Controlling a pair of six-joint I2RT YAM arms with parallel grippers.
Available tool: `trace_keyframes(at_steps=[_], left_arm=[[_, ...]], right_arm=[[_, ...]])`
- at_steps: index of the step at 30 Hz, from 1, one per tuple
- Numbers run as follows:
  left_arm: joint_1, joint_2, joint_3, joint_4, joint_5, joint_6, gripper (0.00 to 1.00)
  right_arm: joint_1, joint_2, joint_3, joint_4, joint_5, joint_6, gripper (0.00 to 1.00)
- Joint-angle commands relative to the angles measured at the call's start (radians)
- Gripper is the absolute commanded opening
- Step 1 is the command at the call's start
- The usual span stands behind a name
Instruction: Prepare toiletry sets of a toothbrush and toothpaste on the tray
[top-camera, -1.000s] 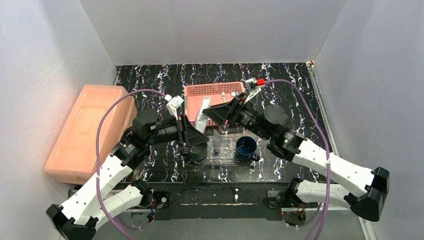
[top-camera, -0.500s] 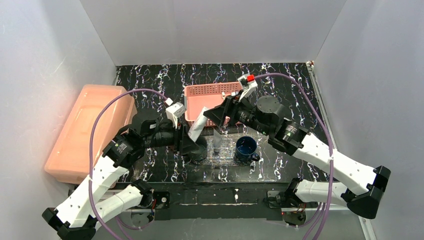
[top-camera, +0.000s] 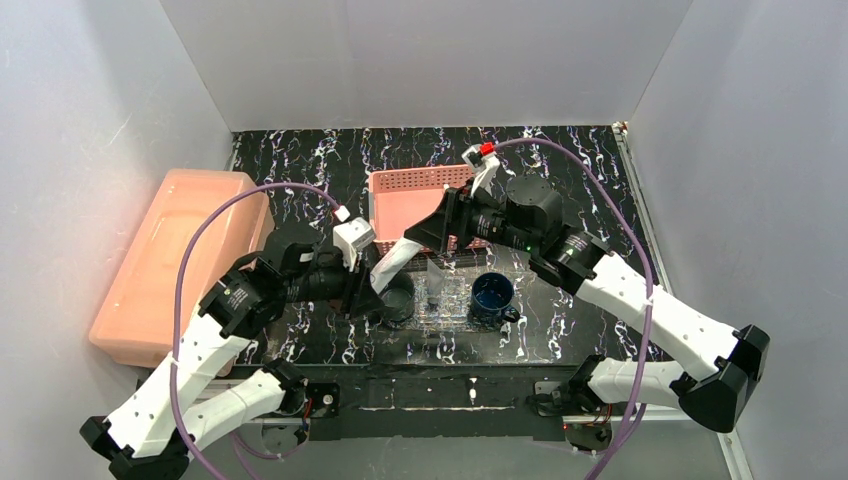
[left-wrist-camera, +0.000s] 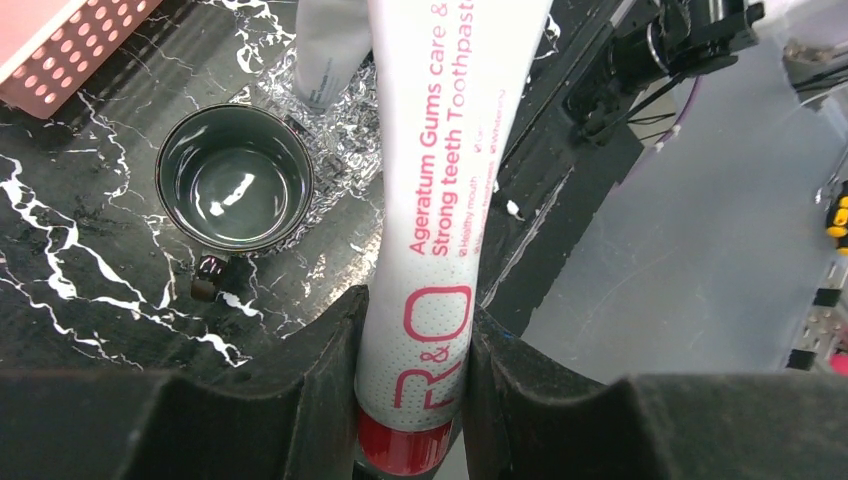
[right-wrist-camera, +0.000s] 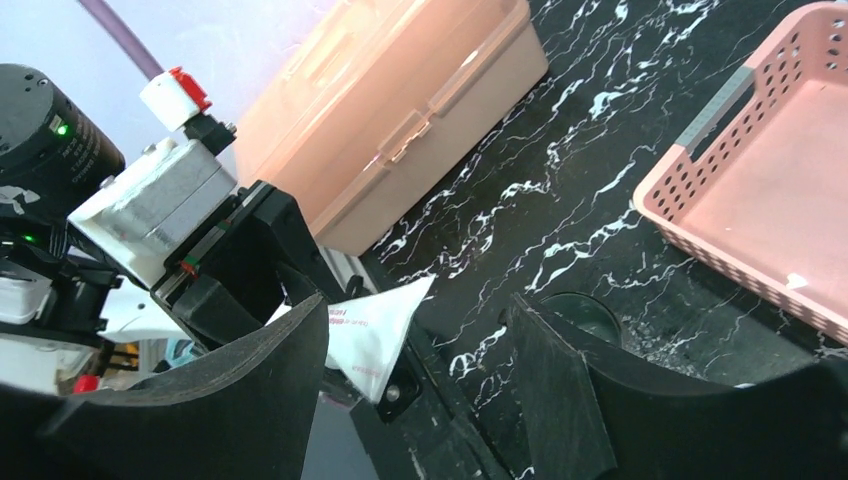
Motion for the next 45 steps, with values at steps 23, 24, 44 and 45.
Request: trace_keyframes(at_steps=[23, 24, 44, 45], left_arm=[[-0.29, -0.062, 0.008, -0.043, -0.403, 0.148, 0.0], [-0.293, -0.06, 0.009, -0.042, -0.403, 0.148, 0.0], [-0.318, -0.025, 0.01, -0.043, -0.444, 0.148, 0.0], [-0.318, -0.022, 0.011, -0.043, -0.441, 0.148, 0.0]], right_arm=[[-0.054, 0.053, 0.009, -0.026, -0.434, 0.16, 0.72], [-0.054, 0.05, 0.003, -0.014, -0.441, 0.168, 0.71], [-0.054, 0.061, -0.062, 0.048, -0.479, 0.211, 0.49], [-0.054, 0.06, -0.067, 0.052, -0.477, 0.212, 0.47]])
